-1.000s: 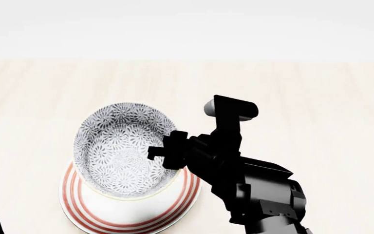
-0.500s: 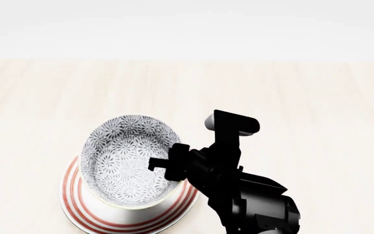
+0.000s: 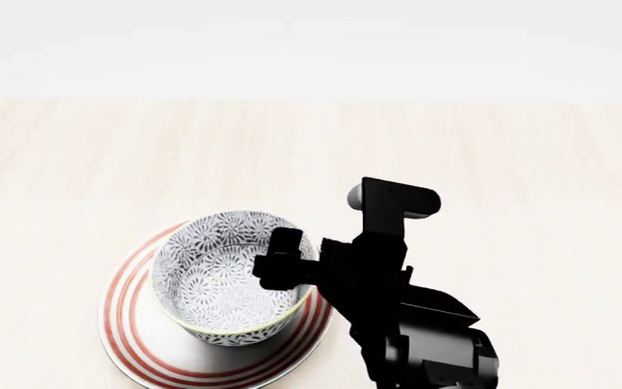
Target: Put the bowl on the plate.
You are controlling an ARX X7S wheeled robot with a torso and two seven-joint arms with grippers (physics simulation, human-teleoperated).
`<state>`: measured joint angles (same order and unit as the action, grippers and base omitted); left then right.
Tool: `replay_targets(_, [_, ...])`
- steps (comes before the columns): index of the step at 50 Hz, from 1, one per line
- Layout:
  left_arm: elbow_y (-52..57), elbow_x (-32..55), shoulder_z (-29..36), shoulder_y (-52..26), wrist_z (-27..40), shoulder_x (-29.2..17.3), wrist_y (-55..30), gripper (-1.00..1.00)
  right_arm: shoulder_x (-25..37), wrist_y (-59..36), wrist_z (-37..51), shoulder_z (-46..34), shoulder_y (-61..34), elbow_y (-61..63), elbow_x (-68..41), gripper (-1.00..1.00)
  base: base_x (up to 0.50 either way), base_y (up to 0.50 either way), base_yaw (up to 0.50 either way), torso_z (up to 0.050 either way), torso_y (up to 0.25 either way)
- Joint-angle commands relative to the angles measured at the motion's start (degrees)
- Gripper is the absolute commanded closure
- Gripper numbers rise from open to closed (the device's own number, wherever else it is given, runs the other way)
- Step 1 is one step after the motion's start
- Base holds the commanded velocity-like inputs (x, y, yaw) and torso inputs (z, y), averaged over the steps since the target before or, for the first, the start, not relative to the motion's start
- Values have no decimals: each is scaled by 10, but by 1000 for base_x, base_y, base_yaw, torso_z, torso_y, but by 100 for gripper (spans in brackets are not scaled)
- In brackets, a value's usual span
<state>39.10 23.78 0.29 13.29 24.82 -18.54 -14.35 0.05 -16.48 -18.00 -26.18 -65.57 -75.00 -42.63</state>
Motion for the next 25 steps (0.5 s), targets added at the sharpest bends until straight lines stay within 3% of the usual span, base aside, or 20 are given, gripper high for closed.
replay_targets(1, [0,-1,7,-1,1,0,2,-100,0,181,-87,-45,-5,0,-80,-100,0,0,0,0,10])
replay_targets(4, [0,-1,8,-1,1,-1,2,-100,0,230,-126,-10,-8,0,-94,-100,0,0,0,0,0])
replay_targets(9, [-1,-5,13,-3,1,-1,4,-100,5,317,-168,136,-9,0,-22,-100,0,0,0,0,0])
replay_targets(15, [0,-12,25,-7,2,-1,1,-100,27,341,-216,223,0,10,-21,-100,0,0,0,0,0])
replay_targets(19, [1,-12,32,-15,3,-1,-6,-100,70,284,-127,213,122,272,-31,-100,0,0,0,0,0])
replay_targets(25, [8,-12,39,-21,3,-4,-13,-100,109,267,-44,211,194,432,-21,-100,0,0,0,0,0])
